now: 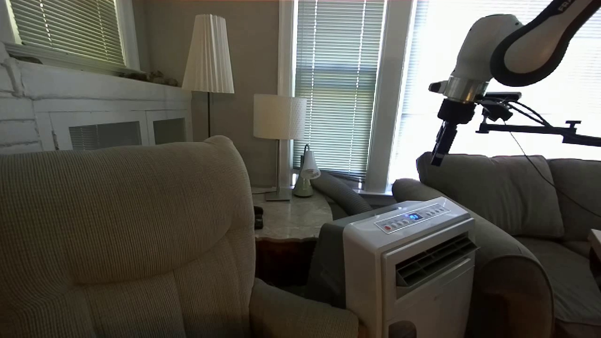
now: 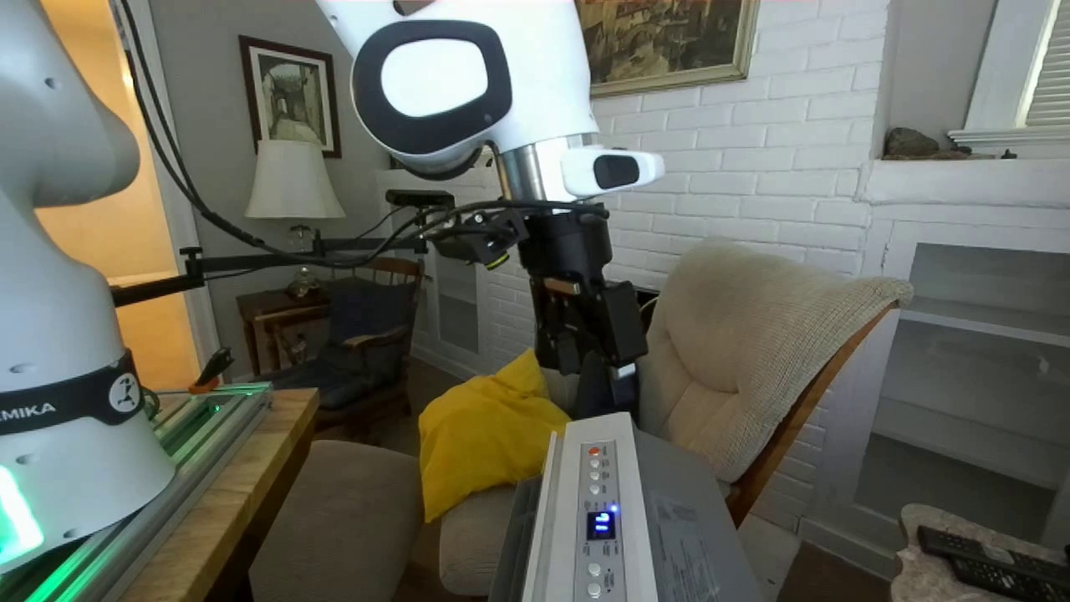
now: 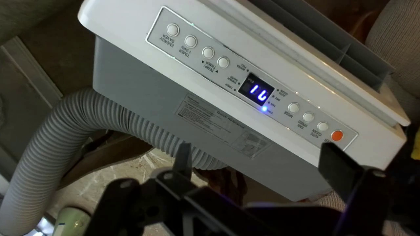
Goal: Press the third button from the left on the air conditioner
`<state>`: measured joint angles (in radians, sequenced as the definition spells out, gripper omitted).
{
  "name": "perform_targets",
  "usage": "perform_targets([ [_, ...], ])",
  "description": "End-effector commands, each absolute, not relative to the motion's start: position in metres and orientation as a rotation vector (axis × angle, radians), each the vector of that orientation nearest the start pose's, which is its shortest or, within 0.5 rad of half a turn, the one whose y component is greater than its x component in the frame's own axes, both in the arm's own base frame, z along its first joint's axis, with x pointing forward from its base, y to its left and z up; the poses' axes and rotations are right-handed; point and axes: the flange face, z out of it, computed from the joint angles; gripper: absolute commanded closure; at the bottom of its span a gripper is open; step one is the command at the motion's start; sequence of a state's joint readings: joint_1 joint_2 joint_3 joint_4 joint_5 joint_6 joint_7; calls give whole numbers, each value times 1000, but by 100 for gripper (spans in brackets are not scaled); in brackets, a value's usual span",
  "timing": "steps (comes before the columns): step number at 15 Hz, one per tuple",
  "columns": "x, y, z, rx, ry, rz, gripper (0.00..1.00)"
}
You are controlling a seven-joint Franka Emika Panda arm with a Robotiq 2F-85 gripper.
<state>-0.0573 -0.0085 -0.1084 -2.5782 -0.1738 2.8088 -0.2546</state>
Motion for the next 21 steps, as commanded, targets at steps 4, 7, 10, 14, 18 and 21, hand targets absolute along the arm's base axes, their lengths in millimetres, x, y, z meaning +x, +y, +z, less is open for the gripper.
perform_targets([
  [4, 468, -68, 282, -3221, -405, -347, 0],
  [7, 469, -68, 283, -3221, -405, -348, 0],
  [10, 475, -63, 275, -3205, -409, -356, 0],
  [14, 481, -48, 264, -3192, -414, -330, 0],
  [18, 491, -41, 250, -3189, -444, -353, 34],
  [21, 499, -38, 238, -3181, -453, -350, 56],
])
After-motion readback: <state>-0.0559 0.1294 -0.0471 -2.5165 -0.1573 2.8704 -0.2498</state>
